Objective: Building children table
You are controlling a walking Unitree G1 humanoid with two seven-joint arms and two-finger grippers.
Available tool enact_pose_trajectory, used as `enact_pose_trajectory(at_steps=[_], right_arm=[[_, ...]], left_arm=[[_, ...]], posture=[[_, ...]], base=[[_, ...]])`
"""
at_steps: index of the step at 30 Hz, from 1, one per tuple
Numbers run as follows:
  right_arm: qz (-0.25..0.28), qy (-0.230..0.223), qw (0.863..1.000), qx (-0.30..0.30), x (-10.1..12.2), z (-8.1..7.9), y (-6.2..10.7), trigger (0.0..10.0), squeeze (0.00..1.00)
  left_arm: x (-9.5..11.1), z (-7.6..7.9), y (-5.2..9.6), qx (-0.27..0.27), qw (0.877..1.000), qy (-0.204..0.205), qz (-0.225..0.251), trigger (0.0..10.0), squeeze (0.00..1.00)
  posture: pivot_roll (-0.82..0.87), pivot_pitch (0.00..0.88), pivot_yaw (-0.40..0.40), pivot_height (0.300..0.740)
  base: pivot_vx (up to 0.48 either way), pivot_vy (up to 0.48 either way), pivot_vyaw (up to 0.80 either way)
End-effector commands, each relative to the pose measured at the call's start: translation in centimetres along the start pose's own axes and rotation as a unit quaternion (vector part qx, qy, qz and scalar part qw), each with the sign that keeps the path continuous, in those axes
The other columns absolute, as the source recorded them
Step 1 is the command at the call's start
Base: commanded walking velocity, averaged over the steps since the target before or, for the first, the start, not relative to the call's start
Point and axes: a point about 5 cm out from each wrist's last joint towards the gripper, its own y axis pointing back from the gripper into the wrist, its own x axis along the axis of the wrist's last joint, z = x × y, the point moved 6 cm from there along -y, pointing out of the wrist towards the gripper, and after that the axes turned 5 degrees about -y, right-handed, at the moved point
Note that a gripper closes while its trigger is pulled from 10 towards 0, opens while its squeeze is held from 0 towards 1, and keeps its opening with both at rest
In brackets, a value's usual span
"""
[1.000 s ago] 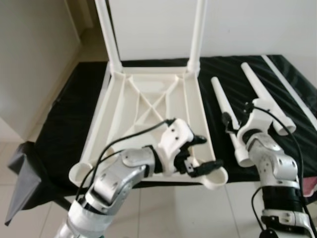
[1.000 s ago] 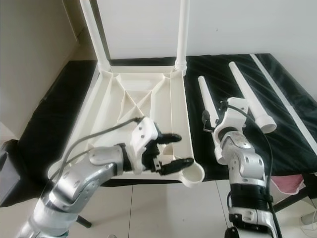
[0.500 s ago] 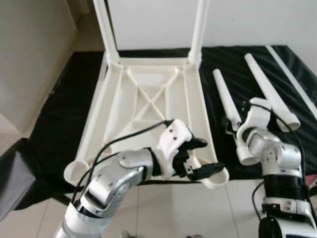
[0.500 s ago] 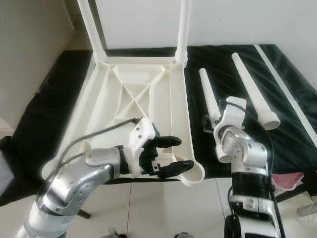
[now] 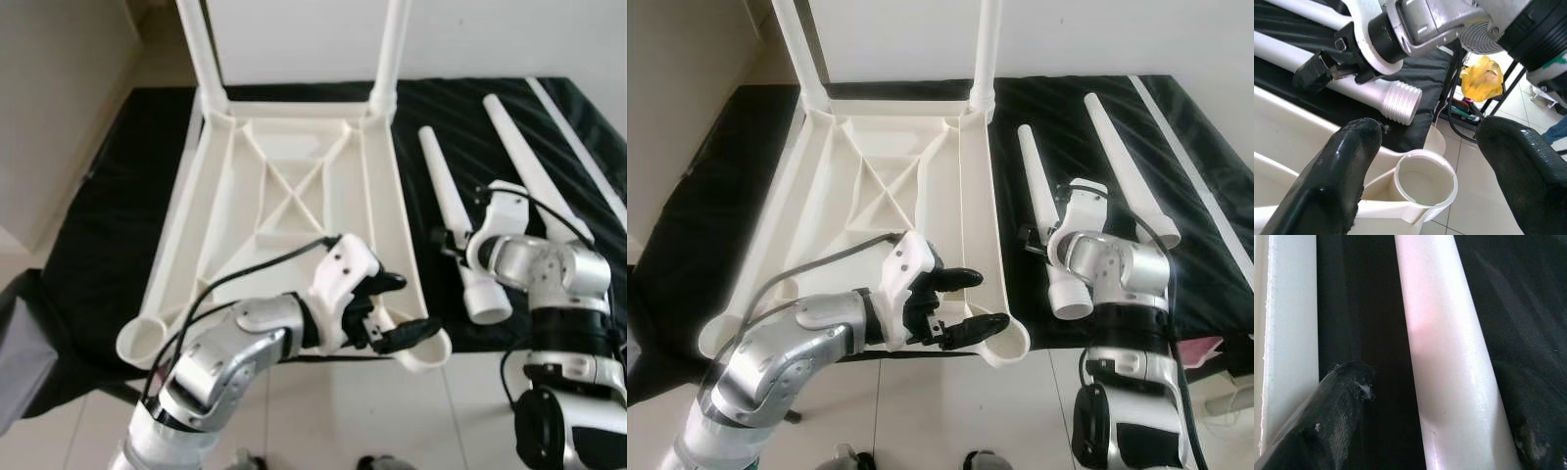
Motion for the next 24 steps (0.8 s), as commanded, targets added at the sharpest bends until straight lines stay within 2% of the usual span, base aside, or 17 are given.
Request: enact_pose_trajectory(at_steps=[1, 3, 7, 9, 12, 13, 14, 15, 17, 23, 24], right_arm=[[-0.069, -0.029, 0.997, -0.005, -2.6, 0.6, -0.6, 10.0, 0.00], [-0.091, -0.037, 0.995, -0.004, -2.9, 0.6, -0.6, 10.0, 0.00], [-0.101, -0.046, 0.994, -0.009, -3.1, 0.8, -0.7, 10.0, 0.00], [-0.126, -0.057, 0.990, -0.024, -3.5, 1.3, -0.8, 10.0, 0.00], [-0.139, -0.049, 0.989, -0.033, -3.5, 1.7, -0.8, 10.0, 0.00], [-0.159, -0.038, 0.985, -0.051, -3.7, 2.4, -0.7, 1.9, 0.00], [-0.159, -0.038, 0.985, -0.051, -3.7, 2.4, -0.7, 1.9, 0.00], [-0.162, -0.031, 0.984, -0.060, -3.6, 2.7, -0.8, 0.0, 0.00], [-0.162, -0.031, 0.984, -0.060, -3.6, 2.7, -0.8, 0.0, 0.00], [-0.147, 0.014, 0.987, -0.060, -2.8, 2.7, -0.9, 0.0, 0.00], [-0.105, 0.033, 0.993, -0.052, -1.5, 2.3, -1.1, 0.0, 0.00]], left_arm=[[0.3, 0.1, 0.3, 0.001, 1.000, -0.001, 0.003, 10.0, 0.00], [0.5, 0.0, 0.3, 0.004, 1.000, -0.002, 0.004, 10.0, 0.00], [0.5, -0.1, 0.3, 0.005, 1.000, -0.003, 0.004, 10.0, 0.00], [0.6, -0.3, 0.2, 0.009, 1.000, -0.003, 0.007, 10.0, 0.00], [0.7, -0.4, 0.1, 0.012, 1.000, -0.004, 0.009, 10.0, 0.00], [0.8, -0.5, -0.1, 0.015, 1.000, -0.005, 0.013, 10.0, 0.00], [0.8, -0.5, -0.1, 0.015, 1.000, -0.005, 0.013, 10.0, 0.00], [0.9, -0.5, -0.1, 0.016, 1.000, -0.006, 0.014, 10.0, 0.00], [0.9, -0.5, -0.1, 0.016, 1.000, -0.006, 0.014, 10.0, 0.00], [1.3, -1.1, -0.3, 0.025, 0.999, -0.013, 0.022, 10.0, 0.00], [1.5, -1.5, -0.4, 0.030, 0.999, -0.017, 0.025, 10.0, 0.00]], posture=[[0.00, 0.167, 0.012, 0.740], [0.00, 0.167, 0.012, 0.740], [0.00, 0.163, 0.010, 0.740], [-0.01, 0.152, 0.005, 0.740], [-0.01, 0.148, 0.002, 0.740], [-0.02, 0.137, -0.003, 0.740], [-0.02, 0.137, -0.003, 0.740], [-0.02, 0.137, -0.003, 0.740], [-0.02, 0.137, -0.003, 0.740], [-0.02, 0.108, -0.013, 0.740], [-0.02, 0.096, -0.019, 0.740]], base=[[0.000, 0.000, 0.00], [0.000, 0.000, 0.00], [0.000, 0.000, 0.00], [0.000, 0.000, 0.00], [0.000, 0.000, 0.00], [0.000, 0.000, 0.00], [0.000, 0.000, 0.00], [0.000, 0.000, 0.00], [0.000, 0.000, 0.00], [0.000, 0.000, 0.00], [0.000, 0.000, 0.00]])
